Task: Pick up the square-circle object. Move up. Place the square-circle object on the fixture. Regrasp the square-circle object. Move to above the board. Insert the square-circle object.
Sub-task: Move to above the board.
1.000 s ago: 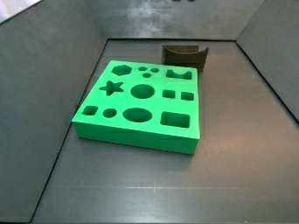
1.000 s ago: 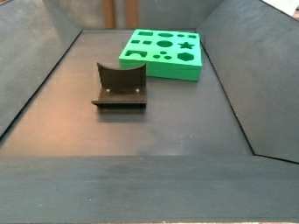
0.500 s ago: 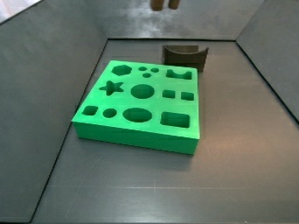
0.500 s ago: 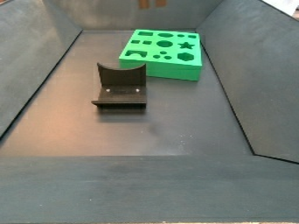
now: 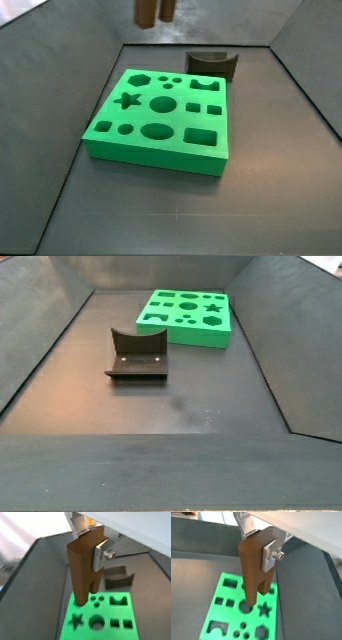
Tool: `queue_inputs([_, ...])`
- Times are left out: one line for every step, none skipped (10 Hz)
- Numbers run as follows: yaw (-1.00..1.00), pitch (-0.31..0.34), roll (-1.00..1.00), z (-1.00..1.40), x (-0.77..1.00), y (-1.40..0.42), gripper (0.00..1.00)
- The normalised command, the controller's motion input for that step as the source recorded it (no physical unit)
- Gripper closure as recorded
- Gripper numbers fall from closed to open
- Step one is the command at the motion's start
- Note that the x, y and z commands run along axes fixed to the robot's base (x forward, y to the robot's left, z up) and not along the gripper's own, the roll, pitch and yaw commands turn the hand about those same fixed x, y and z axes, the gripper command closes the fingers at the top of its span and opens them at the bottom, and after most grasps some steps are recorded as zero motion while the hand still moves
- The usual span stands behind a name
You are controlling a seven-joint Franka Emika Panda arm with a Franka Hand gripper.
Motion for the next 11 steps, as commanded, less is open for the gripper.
queue_inputs([1.0,-0.143,-0.16,0.06,-0.2,-0.33,1.0])
queue_inputs([1.0,-0.165,-0.15,0.02,-0.1,-0.15,1.0])
queue_inputs([1.0,-0.193,-0.13,0.01,-0.07,-0.05,1.0])
queue_inputs([1.0,-0.21,-0.12,0.0,-0.07,-0.03,1.0])
queue_inputs([1.0,-0.236,-0.11,0.01,-0.08,-0.01,1.0])
queue_inputs([1.0,-0.271,-0.09,0.0,-0.07,0.0,1.0])
queue_inputs([1.0,-0.306,-0.07,0.0,-0.06,0.01,1.0])
queue_inputs([1.0,-0.323,-0.05,0.0,-0.05,0.01,1.0])
queue_inputs([0.59,-0.225,-0.02,0.0,-0.04,0.01,1.0])
queue_inputs([0.44,-0.184,-0.01,0.0,-0.04,0.01,1.0])
queue_inputs([0.23,-0.116,0.0,0.0,-0.03,0.01,1.0])
